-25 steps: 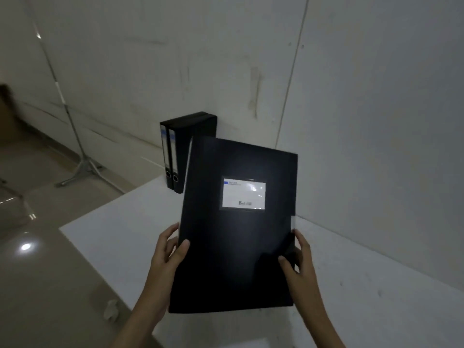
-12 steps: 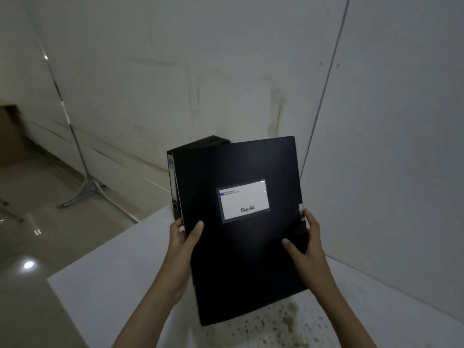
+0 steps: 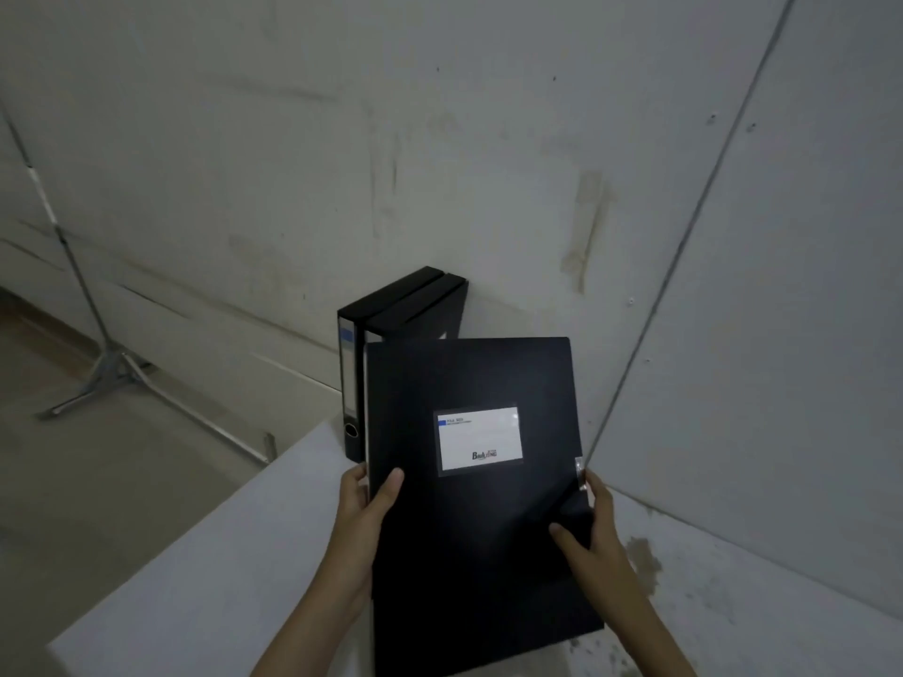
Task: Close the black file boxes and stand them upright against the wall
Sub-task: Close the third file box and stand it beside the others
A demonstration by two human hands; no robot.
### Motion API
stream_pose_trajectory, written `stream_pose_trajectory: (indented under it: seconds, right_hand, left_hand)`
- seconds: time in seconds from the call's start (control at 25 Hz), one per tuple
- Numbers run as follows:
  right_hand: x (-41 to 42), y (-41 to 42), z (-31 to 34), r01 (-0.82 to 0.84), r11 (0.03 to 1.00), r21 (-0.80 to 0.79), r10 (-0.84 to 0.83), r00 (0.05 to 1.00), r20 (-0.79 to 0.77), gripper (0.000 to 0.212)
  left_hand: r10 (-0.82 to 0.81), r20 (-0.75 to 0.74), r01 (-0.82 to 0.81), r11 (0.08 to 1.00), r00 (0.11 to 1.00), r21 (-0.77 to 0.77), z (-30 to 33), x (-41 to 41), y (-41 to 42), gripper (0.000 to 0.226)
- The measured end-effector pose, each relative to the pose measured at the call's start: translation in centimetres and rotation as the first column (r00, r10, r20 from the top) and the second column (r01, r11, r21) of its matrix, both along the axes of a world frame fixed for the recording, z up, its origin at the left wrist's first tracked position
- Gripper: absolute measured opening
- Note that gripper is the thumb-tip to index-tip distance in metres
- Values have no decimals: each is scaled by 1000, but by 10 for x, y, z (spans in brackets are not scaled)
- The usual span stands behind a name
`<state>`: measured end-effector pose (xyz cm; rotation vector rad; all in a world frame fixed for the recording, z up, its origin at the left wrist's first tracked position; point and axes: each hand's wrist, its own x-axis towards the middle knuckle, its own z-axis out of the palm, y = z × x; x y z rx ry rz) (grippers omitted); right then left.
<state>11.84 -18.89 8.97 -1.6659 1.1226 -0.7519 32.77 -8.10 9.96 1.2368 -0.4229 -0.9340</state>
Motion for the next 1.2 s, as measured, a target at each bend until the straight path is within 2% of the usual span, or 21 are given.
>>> stream_pose_trajectory:
  seconds: [0.16,0.32,0.48,0.64,0.84,0.96,1.08,1.2]
  right_hand:
    - [63,-6,7,-33,999,-19,33,999,-4,70]
    - [117,-11,28,96,956,-278,-105,994,-19,71]
    - [166,-7,58,-54,888,-457,82,996,42,75]
    - [191,-5,60,-217,902,-372,232,973,-6,65]
    - [188,-10,34,-250,888,-386,243,968,-69,63]
    - [187,-14,27,-244,902,-356,249,968,-31,61]
    - [187,-27,25,-229,896,-380,245,969,-5,59]
    - [190,-45,23,-258,892,-370,283,959,15,59]
  left_hand:
    - [77,63,-72,994,995,-80,-3,51,-1,43]
    - [116,190,-85,982,975,-166,-6,68,-12,33]
    - [160,415,-121,986,895,-119,-31,60,-40,47]
    - [151,479,-140,988,865,-59,-61,53,-56,54]
    - [51,449,-56,998,892,-2,-85,59,-73,65]
    - [72,401,-74,997,913,-11,-90,62,-78,59]
    - [123,454,-133,991,883,-9,-83,64,-87,59]
    - [177,569,-232,972,803,26,-72,67,-99,87]
